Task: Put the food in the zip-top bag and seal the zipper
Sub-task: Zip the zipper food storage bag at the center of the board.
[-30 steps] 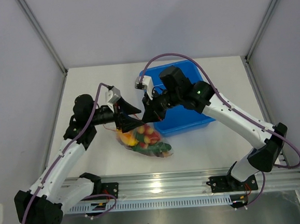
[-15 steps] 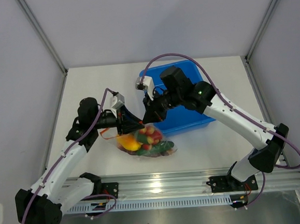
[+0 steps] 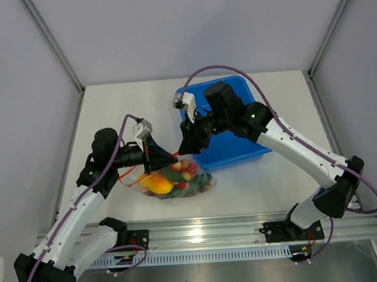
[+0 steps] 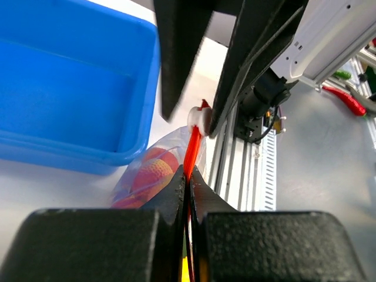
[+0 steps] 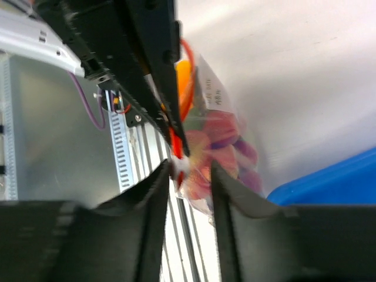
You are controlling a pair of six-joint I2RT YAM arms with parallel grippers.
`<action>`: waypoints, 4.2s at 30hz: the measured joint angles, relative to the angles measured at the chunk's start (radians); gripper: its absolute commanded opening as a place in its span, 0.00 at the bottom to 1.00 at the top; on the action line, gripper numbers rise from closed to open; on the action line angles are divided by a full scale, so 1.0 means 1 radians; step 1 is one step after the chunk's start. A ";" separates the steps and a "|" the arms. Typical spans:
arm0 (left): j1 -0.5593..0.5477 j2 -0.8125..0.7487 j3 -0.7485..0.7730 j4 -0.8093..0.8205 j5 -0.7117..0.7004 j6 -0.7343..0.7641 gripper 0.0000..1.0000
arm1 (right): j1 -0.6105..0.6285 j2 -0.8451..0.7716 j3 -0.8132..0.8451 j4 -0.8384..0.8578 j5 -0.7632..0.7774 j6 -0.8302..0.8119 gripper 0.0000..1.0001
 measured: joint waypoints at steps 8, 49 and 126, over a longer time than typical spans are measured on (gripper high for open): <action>0.000 -0.026 -0.003 -0.053 -0.011 -0.046 0.01 | -0.071 -0.058 -0.132 0.090 -0.051 0.051 0.46; -0.002 -0.044 -0.005 -0.066 -0.055 -0.155 0.00 | -0.043 -0.115 -0.459 0.632 -0.218 0.283 0.00; -0.016 -0.008 0.099 -0.226 -0.236 -0.128 0.01 | 0.119 -0.160 -0.653 0.864 0.329 0.681 0.00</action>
